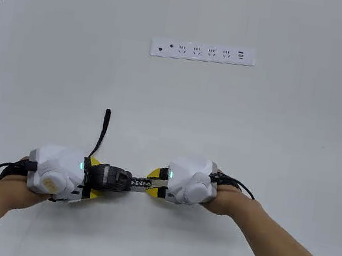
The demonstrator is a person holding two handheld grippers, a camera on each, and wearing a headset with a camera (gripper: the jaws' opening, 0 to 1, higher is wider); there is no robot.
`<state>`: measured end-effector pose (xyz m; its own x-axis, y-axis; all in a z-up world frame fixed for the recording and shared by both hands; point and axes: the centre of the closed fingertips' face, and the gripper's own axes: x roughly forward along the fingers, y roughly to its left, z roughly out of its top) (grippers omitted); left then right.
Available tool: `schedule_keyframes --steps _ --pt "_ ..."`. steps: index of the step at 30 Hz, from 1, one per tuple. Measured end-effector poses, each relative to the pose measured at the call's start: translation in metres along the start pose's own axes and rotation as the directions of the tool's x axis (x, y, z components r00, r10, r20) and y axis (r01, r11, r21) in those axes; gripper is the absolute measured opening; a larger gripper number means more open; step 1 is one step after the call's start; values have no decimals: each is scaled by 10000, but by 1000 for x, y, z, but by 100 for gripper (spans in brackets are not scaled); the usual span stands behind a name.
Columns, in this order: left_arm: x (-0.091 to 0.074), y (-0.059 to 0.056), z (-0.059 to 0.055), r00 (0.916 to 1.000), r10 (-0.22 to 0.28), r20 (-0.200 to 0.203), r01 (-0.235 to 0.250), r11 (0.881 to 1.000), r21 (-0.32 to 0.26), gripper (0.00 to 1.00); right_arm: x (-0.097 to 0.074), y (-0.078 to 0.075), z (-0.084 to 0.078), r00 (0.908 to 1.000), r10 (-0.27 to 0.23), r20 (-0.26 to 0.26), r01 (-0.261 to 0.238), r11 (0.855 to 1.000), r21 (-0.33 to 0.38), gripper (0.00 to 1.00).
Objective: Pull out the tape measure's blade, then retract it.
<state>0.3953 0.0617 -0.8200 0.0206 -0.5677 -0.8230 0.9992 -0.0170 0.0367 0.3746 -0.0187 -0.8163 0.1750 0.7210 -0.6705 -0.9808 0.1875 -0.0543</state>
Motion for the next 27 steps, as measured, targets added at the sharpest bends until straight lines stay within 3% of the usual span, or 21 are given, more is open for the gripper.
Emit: schedule_keyframes --steps 27 --pt "1 1 0 10000 -29 -63 29 10000 38 31 -19 0 -18 10000 33 -74 -33 10000 -68 11"
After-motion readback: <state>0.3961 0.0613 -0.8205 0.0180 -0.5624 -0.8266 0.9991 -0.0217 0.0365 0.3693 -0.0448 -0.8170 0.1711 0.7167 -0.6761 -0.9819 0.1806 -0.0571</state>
